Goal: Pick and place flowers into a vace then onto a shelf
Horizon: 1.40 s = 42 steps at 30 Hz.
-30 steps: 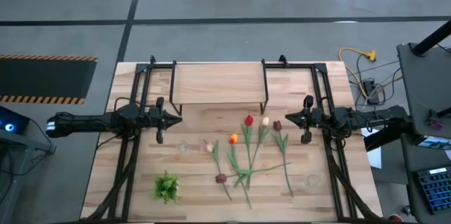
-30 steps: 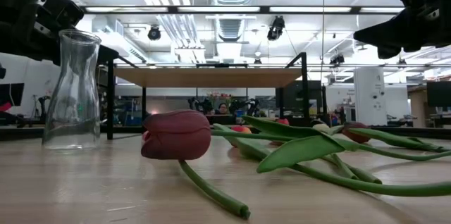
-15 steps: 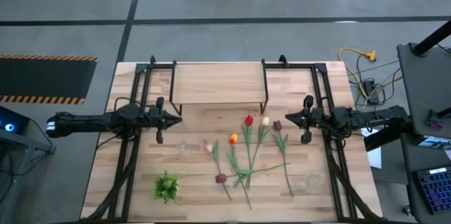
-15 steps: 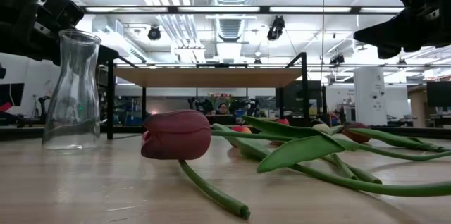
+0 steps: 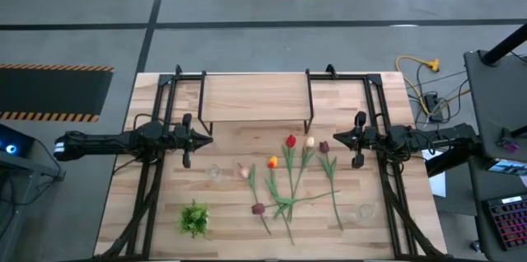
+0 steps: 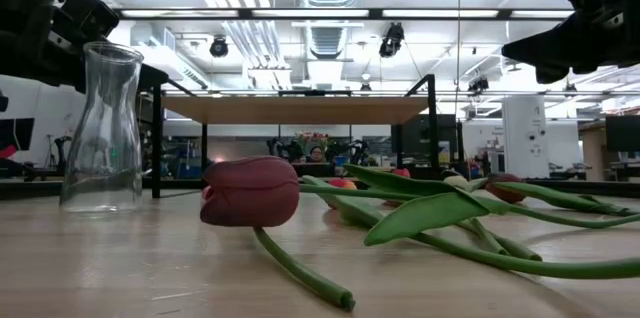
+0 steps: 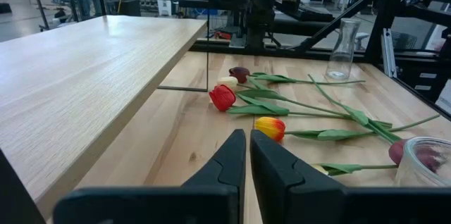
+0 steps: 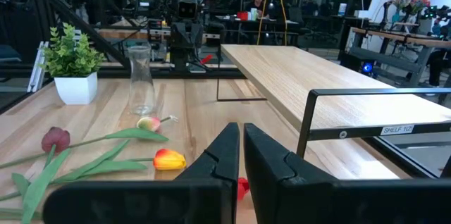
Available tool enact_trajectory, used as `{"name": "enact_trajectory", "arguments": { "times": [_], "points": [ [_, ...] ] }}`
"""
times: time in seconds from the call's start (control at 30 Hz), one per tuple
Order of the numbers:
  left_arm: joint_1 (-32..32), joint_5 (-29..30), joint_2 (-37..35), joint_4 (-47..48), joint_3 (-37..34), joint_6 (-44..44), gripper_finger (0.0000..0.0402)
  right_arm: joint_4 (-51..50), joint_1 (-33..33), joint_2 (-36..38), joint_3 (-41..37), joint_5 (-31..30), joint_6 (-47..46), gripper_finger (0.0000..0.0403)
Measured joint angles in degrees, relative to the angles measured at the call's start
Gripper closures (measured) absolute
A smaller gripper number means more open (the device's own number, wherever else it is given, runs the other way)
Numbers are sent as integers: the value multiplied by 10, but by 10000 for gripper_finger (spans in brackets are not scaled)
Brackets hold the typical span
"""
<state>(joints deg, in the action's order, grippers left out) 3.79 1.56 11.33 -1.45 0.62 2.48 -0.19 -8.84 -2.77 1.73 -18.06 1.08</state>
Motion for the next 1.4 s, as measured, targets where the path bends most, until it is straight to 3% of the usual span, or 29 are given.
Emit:
{"name": "enact_trajectory", "arguments": {
  "times": [1.4],
  "points": [
    [0, 0, 0, 0, 0, 0, 396, 18, 0, 0, 0, 0, -3, 390]
  ]
}}
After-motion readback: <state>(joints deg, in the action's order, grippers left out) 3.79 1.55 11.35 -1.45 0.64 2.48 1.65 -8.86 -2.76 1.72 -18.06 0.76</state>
